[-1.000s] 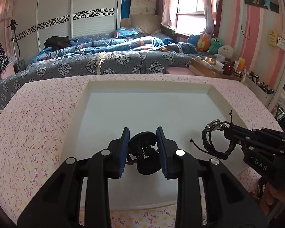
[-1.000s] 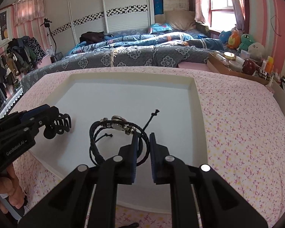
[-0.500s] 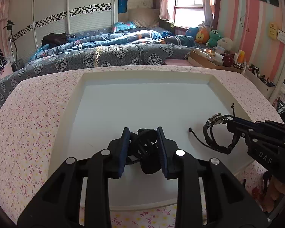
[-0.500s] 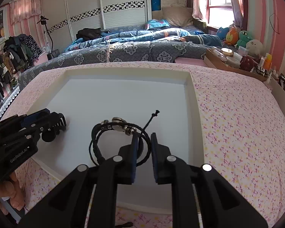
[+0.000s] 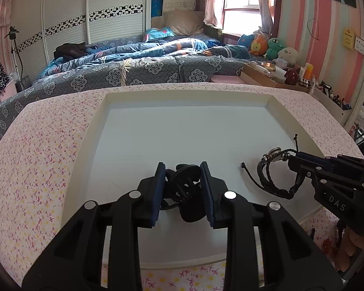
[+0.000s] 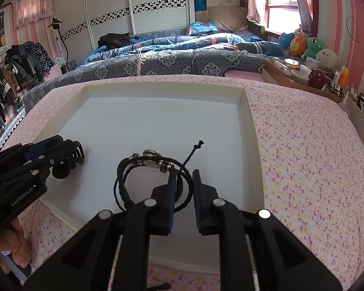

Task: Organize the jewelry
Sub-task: 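Open both tools to drop the clip and bracelet into the tray, then move both open tools back to the remaining jewelry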

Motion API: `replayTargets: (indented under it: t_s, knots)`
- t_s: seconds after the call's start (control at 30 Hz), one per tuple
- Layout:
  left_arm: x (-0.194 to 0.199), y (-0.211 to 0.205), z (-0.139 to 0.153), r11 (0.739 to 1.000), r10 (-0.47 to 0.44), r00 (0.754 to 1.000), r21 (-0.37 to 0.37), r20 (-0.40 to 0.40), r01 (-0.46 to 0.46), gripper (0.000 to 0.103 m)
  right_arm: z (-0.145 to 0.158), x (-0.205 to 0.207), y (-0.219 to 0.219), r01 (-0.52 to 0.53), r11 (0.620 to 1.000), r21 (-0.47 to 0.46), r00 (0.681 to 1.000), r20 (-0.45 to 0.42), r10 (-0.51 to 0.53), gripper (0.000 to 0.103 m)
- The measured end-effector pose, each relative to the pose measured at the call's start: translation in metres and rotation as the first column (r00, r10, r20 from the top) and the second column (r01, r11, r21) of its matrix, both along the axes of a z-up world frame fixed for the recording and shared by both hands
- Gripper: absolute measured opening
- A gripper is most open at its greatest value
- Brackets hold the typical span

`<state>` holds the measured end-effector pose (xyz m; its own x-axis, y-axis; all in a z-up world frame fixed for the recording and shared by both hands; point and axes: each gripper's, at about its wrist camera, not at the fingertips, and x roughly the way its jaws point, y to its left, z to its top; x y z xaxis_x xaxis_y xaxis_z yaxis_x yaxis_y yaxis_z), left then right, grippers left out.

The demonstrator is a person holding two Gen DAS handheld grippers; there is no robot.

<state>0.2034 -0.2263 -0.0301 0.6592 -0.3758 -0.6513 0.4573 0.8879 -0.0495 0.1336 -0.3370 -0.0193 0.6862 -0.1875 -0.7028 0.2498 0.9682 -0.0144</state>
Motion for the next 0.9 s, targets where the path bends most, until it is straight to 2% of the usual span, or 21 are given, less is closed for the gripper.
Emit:
replayTargets:
  t_s: [0.27,0.33,0.4,0.57,0.63,0.73,0.8,0.9]
  knots:
    - [0.000,0.000,0.000,1.000,0.001,1.000,0.000,-0.001,-0.001,0.028,-0.002,0.001,-0.001,-0.001,1.000,-0.004,1.000,-0.005,0.001,0.017]
    - [0.000,0.002,0.001,1.000,0.005,1.000,-0.015,0.000,-0.005,0.030,-0.002,0.000,-0.001,0.002,1.000,0.000,1.000,0.001,-0.002,0.028]
    - [-0.001,0.005,0.006,1.000,0.012,1.000,-0.029,0.018,-0.012,0.045,0.002,-0.003,0.000,0.007,1.000,-0.003,1.000,0.024,-0.007,0.049]
    - [-0.002,0.021,0.027,0.998,0.032,0.998,-0.059,0.054,-0.028,0.046,0.024,-0.015,-0.003,0.014,1.000,-0.004,0.995,0.099,-0.013,0.050]
    - [0.000,0.037,0.043,0.995,0.068,0.995,-0.080,0.079,-0.062,0.047,0.040,-0.025,-0.011,0.037,0.999,0.008,0.988,0.153,-0.038,0.050]
    - [0.001,0.068,0.070,0.987,0.136,0.983,-0.105,0.120,-0.123,0.055,0.066,-0.041,-0.025,0.078,0.997,0.016,0.971,0.223,-0.080,0.052]
    - [0.000,0.087,0.086,0.980,0.177,0.971,-0.115,0.159,-0.160,0.056,0.078,-0.050,-0.035,0.095,0.995,0.030,0.962,0.256,-0.100,0.055]
    - [-0.004,0.111,0.101,0.974,0.206,0.964,-0.125,0.165,-0.187,0.059,0.093,-0.064,-0.052,0.132,0.990,0.049,0.951,0.277,-0.140,0.055]
